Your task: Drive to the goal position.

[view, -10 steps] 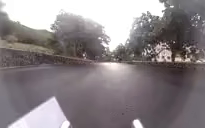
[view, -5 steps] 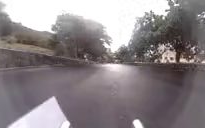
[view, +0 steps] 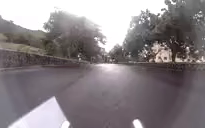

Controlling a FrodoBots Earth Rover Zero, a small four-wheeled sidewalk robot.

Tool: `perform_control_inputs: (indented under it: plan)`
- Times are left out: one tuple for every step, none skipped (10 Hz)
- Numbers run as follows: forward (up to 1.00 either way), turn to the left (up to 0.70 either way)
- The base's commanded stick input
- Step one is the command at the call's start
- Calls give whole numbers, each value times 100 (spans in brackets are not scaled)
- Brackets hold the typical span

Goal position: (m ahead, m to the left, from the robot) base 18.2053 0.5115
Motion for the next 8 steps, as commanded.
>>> perform_control_inputs:
  plan:
    - [100, -40]
    - [100, -21]
    - [100, 0]
    - [100, 0]
    - [100, 0]
    - [100, 0]
    - [100, 0]
    - [100, 0]
